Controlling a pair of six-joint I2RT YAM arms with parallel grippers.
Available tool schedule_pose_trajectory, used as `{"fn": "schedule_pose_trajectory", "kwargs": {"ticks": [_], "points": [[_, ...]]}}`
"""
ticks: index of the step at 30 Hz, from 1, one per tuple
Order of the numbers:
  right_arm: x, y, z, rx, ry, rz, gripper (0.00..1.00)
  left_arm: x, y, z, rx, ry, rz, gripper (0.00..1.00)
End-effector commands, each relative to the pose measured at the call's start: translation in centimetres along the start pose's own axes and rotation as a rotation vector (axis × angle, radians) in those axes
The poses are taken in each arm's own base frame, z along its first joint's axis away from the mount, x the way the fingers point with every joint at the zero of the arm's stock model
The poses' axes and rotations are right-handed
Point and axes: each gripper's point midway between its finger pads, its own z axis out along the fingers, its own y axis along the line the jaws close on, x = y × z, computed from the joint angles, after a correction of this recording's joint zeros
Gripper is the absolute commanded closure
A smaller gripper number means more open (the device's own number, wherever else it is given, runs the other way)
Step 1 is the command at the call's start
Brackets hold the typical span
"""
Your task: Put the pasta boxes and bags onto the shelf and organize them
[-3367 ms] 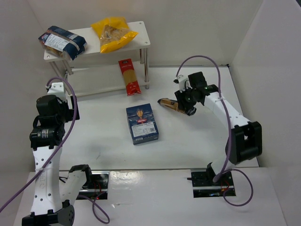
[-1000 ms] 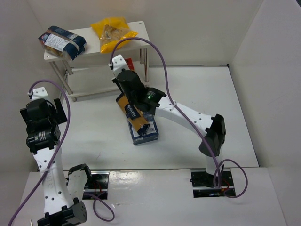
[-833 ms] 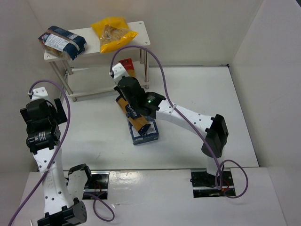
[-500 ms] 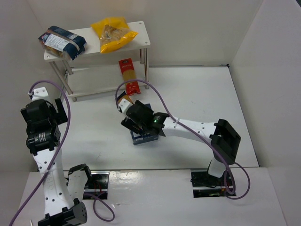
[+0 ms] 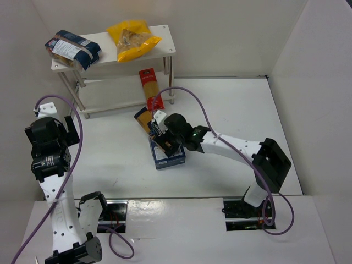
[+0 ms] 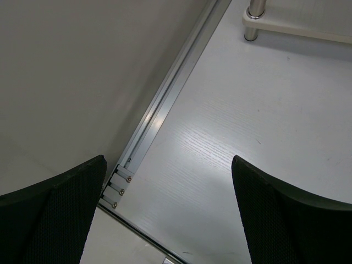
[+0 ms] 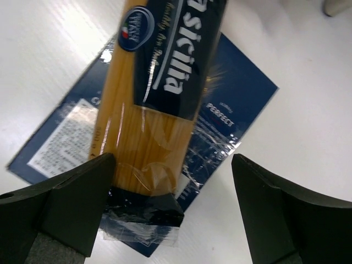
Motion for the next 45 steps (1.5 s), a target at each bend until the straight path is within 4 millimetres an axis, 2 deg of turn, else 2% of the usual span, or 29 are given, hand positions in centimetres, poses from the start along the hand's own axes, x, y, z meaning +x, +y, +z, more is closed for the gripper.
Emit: {"fn": "schedule_pose_trajectory", "kwargs": {"ticks": [1,2,6,14,25,35,41,43,44,45], "points": [[-3.4,1.4,-2.1,-0.183,-0.114,0.066,0.05,-0.9,-0.1,0.0,0.006,-0.044,-0.029,0.0],[-3.2,1.7,-2.2,-0.217,-0.109,0.069,0.0,-0.9,-0.1,0.0,0.006,-0.044,-0.029,0.0],[-2.8,2.9,-2.0,-0.297,-0.111,0.061,0.0,-0.9,-0.3,0.0,0.015,-0.044,-0.029,0.0],[-2.5,3.2,-1.2,-0.304,-0.118,0.052,0.0,-0.9,-0.3,0.0,0.015,-0.044,-0.029,0.0],[-0.9,2.8,2.5,-0.232,-0.089,0.065,0.0,-0.8,-0.3,0.2,0.016,-0.035,-0.027,0.0],[-1.1,2.3,4.7,-0.172,-0.086,0.119,0.0,-0.5,-0.4,0.4,0.016,-0.026,-0.024,0.0],[0.1,2.8,6.2,-0.177,-0.045,0.116,0.0,-0.5,-0.4,0.4,0.016,-0.026,-0.024,0.0],[0.6,3.1,6.6,-0.188,-0.032,0.115,0.08,-0.5,-0.4,0.4,0.016,-0.026,-0.024,0.0],[0.9,3.2,6.9,-0.189,-0.018,0.114,0.15,-0.5,-0.4,0.4,0.016,-0.026,-0.024,0.0],[2.0,3.6,7.3,-0.203,0.016,0.102,0.24,-0.5,-0.4,0.4,0.016,-0.026,-0.024,0.0]]}}
